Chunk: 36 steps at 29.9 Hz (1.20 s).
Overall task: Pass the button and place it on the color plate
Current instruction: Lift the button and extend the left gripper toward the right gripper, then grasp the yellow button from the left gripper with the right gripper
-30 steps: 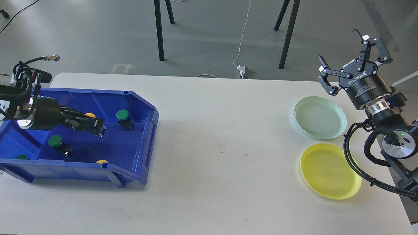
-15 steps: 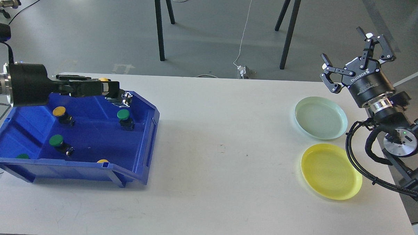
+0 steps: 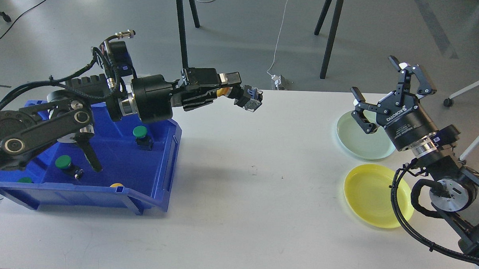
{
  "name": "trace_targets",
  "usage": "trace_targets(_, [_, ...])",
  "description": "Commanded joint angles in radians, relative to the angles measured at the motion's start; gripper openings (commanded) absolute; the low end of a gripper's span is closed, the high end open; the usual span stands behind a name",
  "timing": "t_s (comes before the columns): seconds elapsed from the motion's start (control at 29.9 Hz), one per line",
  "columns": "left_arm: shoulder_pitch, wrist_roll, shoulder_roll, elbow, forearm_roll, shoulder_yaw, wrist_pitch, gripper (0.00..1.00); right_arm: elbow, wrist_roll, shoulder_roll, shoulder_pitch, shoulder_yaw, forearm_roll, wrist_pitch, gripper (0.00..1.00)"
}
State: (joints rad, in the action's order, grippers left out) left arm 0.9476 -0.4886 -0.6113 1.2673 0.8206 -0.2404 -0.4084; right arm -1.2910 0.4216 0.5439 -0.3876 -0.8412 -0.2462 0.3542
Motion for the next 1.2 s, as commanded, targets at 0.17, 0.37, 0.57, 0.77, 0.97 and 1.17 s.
trace_targets(0.17, [-0.01,0.0,0.016,-0.016,-0.003,-0.025,-0.009,0.12,-0.125,0.034,-0.068,-0.028,0.218,-0.131,0.0,0.99])
trace_targets(0.37, [-0.012,0.0,0.018,-0.017,-0.005,-0.027,-0.009,0.12,-0.129,0.067,-0.133,-0.039,0.246,-0.14,0.0,0.99])
trace_targets(0.57, [-0.016,0.0,0.018,-0.019,-0.005,-0.027,-0.01,0.13,-0.117,0.067,-0.197,-0.045,0.235,-0.148,-0.009,0.99])
trace_targets(0.77, [-0.016,0.0,0.018,-0.019,-0.006,-0.027,-0.01,0.13,-0.091,0.067,-0.209,-0.057,0.235,-0.148,-0.018,0.99])
trace_targets(0.97, [-0.016,0.0,0.019,-0.022,-0.005,-0.027,-0.01,0.13,-0.022,0.067,-0.271,-0.079,0.235,-0.148,-0.018,0.99])
trace_targets(1.17, [-0.016,0.0,0.021,-0.022,-0.005,-0.027,-0.012,0.13,0.032,0.067,-0.346,-0.103,0.235,-0.148,-0.018,0.99])
